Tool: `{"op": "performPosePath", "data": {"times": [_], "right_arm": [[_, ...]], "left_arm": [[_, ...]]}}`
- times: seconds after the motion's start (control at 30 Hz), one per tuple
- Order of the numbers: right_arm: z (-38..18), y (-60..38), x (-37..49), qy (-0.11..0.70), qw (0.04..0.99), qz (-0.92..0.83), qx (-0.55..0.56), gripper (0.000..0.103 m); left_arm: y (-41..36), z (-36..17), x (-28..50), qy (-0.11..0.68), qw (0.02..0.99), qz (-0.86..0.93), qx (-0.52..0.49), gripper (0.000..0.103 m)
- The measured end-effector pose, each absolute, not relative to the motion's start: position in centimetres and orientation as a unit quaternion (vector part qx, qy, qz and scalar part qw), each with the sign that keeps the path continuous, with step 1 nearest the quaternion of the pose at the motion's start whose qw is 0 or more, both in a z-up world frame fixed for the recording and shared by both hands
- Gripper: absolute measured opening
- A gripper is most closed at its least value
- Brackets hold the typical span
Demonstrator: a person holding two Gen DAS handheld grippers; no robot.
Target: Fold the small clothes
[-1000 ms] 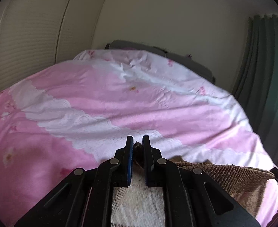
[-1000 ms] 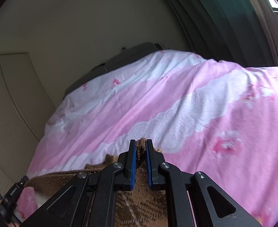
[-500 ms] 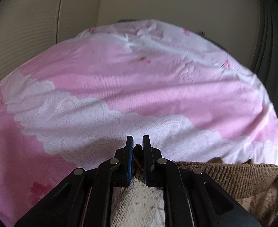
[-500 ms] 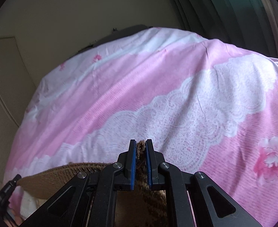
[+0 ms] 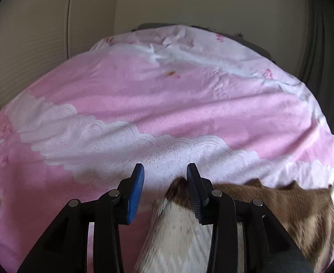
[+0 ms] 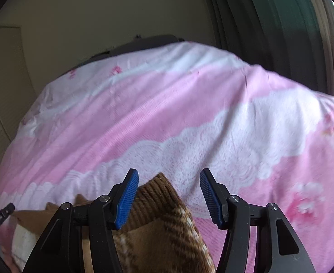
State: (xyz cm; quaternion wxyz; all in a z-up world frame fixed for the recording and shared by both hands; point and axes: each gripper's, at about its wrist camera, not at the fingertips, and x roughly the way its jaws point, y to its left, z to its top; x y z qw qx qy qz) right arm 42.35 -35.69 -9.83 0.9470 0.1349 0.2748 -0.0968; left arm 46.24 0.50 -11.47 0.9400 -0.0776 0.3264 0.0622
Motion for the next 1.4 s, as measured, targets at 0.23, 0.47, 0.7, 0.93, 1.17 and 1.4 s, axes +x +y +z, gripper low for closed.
{"op": "performPosePath", "data": {"times": [0.23, 0.47, 0.7, 0.93, 1.17, 1.4], "right_arm": [[-9.6, -32.6, 39.1, 0.288, 0.952, -0.047, 0.095, 0.057], [-13.9, -30.9, 38.9, 0.358, 0.931, -0.039, 0.059, 0.057], [-15.9, -30.9, 39.7, 0.377, 0.924, -0.054, 0.017, 0.059], [-14.0, -32.2, 37.3, 0.367, 0.927, -0.052, 0.046, 0.059], [-12.1, -34.6, 32.0, 0.355, 0.931, -0.058, 0.065, 0.063], [-13.1, -37.5, 27.0, 0.361, 0.925, -0.030, 0.116, 0.066]], "left_arm": [[-1.6, -11.9, 41.8, 0.343, 0.938, 0.011, -0.057, 0.047], [-0.6, -15.9, 42.3, 0.384, 0.921, 0.039, -0.052, 0.049], [0.4, -17.3, 42.3, 0.384, 0.920, 0.049, -0.068, 0.062], [-0.9, -15.0, 39.7, 0.375, 0.925, 0.042, -0.049, 0.059], [-3.2, -12.8, 34.3, 0.364, 0.931, 0.016, -0.026, 0.059], [-5.5, -13.1, 29.5, 0.377, 0.926, -0.010, -0.017, 0.060]]}}
